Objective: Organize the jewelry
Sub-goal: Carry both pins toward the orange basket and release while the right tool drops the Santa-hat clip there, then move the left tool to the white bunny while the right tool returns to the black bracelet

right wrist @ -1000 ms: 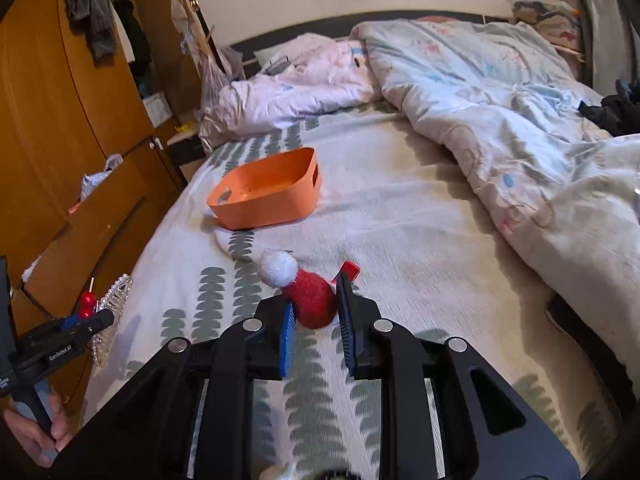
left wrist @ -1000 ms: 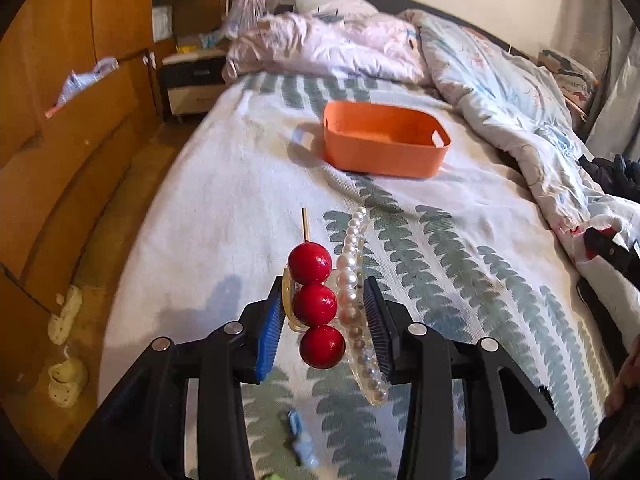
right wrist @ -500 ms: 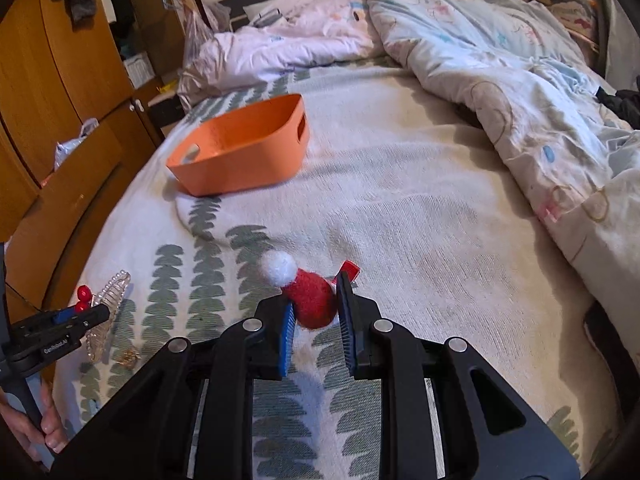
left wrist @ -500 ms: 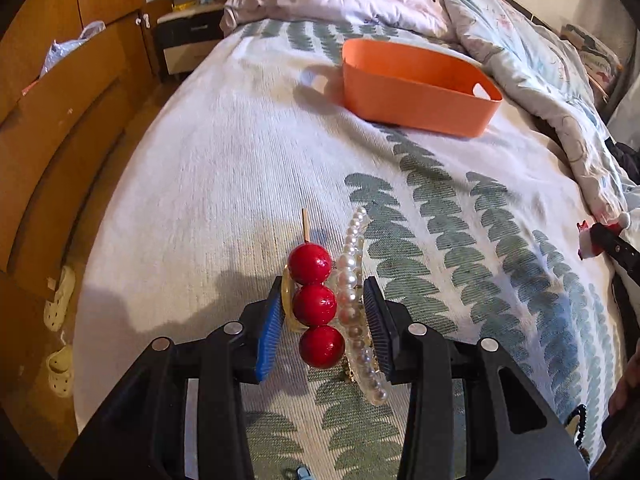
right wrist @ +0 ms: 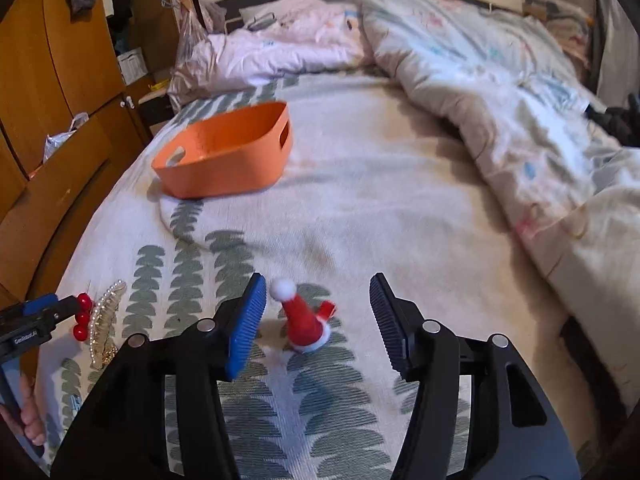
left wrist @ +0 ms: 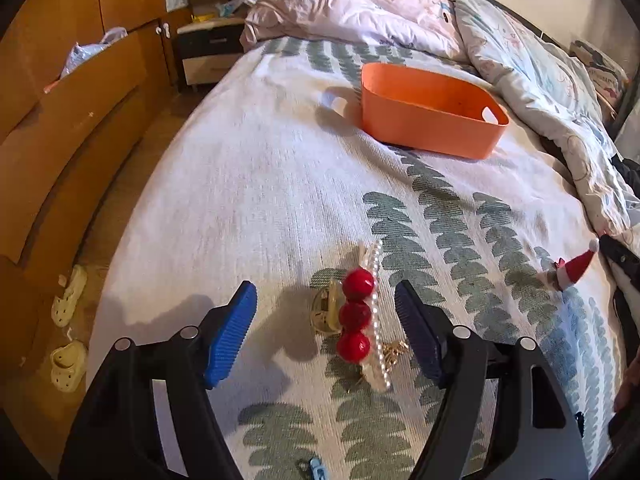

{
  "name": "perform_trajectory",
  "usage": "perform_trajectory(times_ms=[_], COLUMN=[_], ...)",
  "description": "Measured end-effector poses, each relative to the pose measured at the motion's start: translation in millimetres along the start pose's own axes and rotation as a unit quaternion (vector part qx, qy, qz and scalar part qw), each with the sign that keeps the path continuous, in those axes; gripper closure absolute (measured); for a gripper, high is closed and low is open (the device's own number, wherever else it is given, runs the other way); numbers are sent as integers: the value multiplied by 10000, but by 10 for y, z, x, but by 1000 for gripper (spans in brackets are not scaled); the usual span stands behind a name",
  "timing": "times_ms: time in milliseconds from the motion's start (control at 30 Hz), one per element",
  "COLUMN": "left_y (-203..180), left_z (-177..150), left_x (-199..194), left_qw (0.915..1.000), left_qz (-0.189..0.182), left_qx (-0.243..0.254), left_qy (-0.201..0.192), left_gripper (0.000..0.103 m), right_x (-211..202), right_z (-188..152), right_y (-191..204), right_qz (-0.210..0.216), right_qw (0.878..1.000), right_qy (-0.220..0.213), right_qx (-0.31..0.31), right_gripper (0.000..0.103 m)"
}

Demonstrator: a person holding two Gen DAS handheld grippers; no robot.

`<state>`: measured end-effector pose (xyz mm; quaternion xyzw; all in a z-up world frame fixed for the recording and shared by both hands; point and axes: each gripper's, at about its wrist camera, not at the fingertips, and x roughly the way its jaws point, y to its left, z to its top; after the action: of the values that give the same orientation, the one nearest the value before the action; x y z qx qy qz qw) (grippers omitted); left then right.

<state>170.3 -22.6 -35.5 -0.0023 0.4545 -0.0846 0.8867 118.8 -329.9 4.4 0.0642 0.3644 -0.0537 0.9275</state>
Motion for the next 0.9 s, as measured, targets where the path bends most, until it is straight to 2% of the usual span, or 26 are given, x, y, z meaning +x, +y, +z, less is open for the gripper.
perform_trajectory(times_ms=[167,267,467,533,667,900], left_y=[-12,23,18,-28,-22,108], left_z=[-186,-308,-591,-723,-1025,-1408], left_x=[-260,-424,-736,-841,-1023,-1060], left_qw=[9996,9996,9989,9981,9965,9981], left_qz=[111,28,-144,-24,117,170], left_qx=[135,100,40,126,150,-56], left_qy=[-218,-281,-450,-595,-809,-586], left_gripper=[32,32,32,32,24,24], right_x=[-323,-521,-974,-1085,-1280,-1564], right_z=[-37,-127,-483,-582,-928,-1638], right_y=[-15,-6,-43,-44,-50,83], right_qz=[89,160,256,278,488,363], right_qw=[9997,9994,9987,9984,9973,9986], right_qy=[-213,-293,-439,-489,-485,-379], right_qx=[10,1,70,116,258,-23], right_gripper=[45,42,39,38,35,35])
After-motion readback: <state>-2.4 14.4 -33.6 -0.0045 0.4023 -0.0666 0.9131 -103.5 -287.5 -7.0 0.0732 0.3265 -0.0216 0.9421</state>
